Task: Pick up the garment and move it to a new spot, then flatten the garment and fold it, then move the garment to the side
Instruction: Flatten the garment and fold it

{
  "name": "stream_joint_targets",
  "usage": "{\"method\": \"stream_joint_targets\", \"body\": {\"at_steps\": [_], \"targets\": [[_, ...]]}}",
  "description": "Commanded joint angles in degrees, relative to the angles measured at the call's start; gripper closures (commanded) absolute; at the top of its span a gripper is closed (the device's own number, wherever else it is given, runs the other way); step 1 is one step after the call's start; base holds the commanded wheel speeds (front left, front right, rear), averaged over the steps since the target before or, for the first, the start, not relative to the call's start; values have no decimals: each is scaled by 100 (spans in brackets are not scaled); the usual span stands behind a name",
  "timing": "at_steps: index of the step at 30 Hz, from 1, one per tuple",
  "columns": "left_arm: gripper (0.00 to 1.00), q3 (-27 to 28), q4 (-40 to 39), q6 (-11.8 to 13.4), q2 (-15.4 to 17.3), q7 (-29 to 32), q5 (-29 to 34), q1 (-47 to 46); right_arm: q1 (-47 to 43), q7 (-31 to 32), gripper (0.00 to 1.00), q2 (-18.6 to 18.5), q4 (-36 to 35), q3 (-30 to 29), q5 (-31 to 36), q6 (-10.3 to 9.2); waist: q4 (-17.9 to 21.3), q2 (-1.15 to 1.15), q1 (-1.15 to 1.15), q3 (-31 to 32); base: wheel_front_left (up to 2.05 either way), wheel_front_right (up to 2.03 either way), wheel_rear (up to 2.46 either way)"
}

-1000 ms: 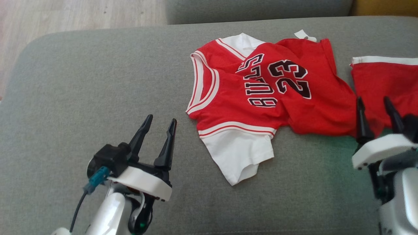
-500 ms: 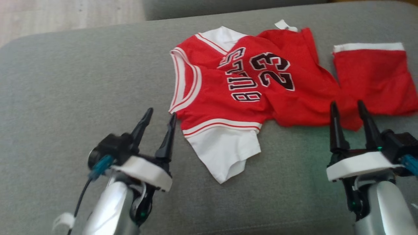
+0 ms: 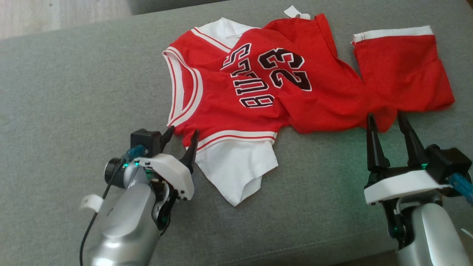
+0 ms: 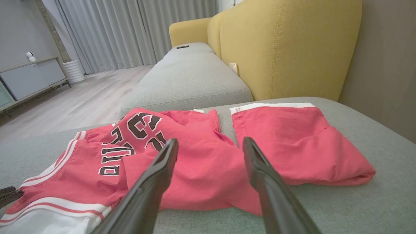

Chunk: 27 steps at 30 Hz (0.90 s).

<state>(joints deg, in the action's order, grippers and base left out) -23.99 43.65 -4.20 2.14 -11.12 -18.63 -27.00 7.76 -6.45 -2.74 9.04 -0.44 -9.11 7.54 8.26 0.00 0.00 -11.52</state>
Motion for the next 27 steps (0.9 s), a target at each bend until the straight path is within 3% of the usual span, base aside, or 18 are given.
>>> {"method": "stream_joint_targets", "body": {"at_steps": [1, 12, 13, 14, 21, 27], "targets": [[0, 70, 28, 62, 74, -16, -60, -305, 256, 10, 0, -16, -210, 150, -64, -5, 36, 0, 0, -36, 0, 0, 0], [0, -418, 739, -67, 74, 86, -490, -620, 310, -8, 0, -15, -132, 246, -95, -5, 145, 0, 0, -108, 0, 0, 0], [62, -475, 786, -76, 74, 85, -500, -647, 328, -9, 0, -14, -126, 246, -97, -5, 148, 0, 0, -111, 0, 0, 0], [100, -514, 820, -79, 74, 56, -513, -673, 344, -12, 0, -14, -121, 235, -97, -5, 141, 0, 0, -111, 0, 0, 0], [100, -208, 589, 274, 267, -374, -451, -907, 371, -9, 0, -14, -76, 140, -43, -5, -126, 0, 0, -30, 0, 0, 0], [100, 290, -428, 447, 594, -385, -213, -683, 379, 83, 0, -14, -15, 152, -12, -5, -341, 0, 0, 49, 0, 0, 0]]}}
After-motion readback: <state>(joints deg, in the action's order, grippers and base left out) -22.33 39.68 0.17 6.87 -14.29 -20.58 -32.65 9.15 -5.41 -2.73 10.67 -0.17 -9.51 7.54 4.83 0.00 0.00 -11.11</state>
